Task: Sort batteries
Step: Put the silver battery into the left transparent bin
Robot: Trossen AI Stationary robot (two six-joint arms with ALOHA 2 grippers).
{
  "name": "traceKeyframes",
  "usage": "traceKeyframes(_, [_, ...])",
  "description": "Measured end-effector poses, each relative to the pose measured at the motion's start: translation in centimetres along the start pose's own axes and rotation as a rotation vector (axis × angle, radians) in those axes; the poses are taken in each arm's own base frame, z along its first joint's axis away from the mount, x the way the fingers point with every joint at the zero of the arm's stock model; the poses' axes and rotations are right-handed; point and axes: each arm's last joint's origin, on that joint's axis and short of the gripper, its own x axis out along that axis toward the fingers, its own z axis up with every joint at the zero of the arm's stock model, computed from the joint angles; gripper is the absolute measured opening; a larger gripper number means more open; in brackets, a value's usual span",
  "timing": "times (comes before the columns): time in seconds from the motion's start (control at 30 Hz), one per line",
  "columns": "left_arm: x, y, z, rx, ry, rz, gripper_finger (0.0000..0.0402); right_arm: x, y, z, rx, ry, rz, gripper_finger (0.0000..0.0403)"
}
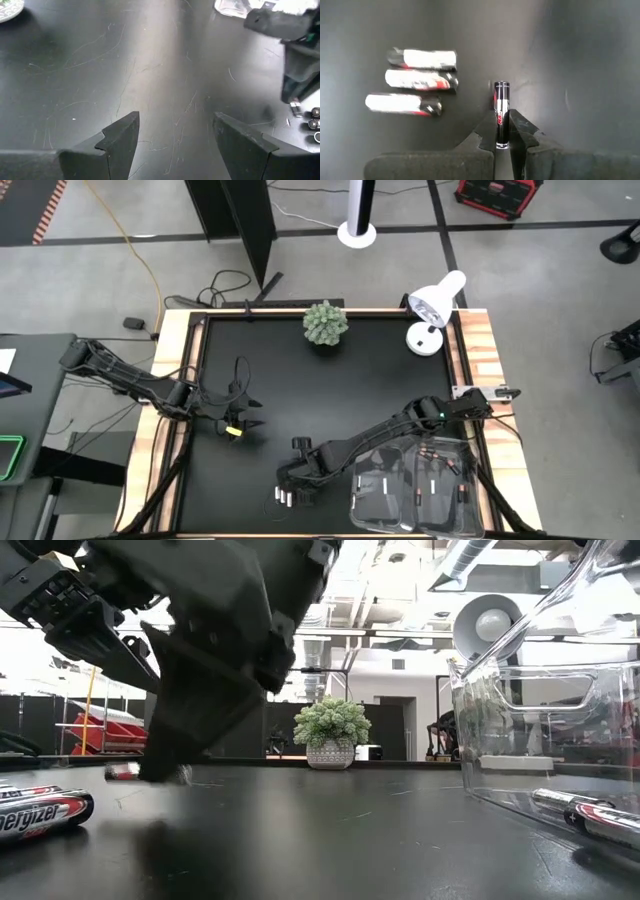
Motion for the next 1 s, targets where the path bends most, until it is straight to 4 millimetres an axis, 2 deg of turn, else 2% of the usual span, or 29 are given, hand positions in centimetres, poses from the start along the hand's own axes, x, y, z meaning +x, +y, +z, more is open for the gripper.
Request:
traceKeyframes(0.17, [0.0, 0.0, 0.0, 0.000, 0.000, 0.000, 0.0247, -1.5, 0.0, 1.5, -0.044, -0.052, -0.022, 0.0038])
traceKeyframes(0.5, [0.0, 0.0, -0.1, 0.003, 0.009, 0.003, 0.0247, -5.9, -0.2, 5.0, -0.181, -0.187, -0.068, 0.0032])
traceKeyframes(0.73, [0.0, 0.0, -0.1, 0.003, 0.009, 0.003, 0.0247, -10.5, -0.7, 5.9, -0.220, -0.248, -0.101, 0.0029])
traceKeyframes(1.0, [0.0, 0.0, -0.1, 0.008, 0.013, 0.004, 0.0247, -16.7, 0.8, 5.4, -0.288, -0.280, -0.133, 0.0029])
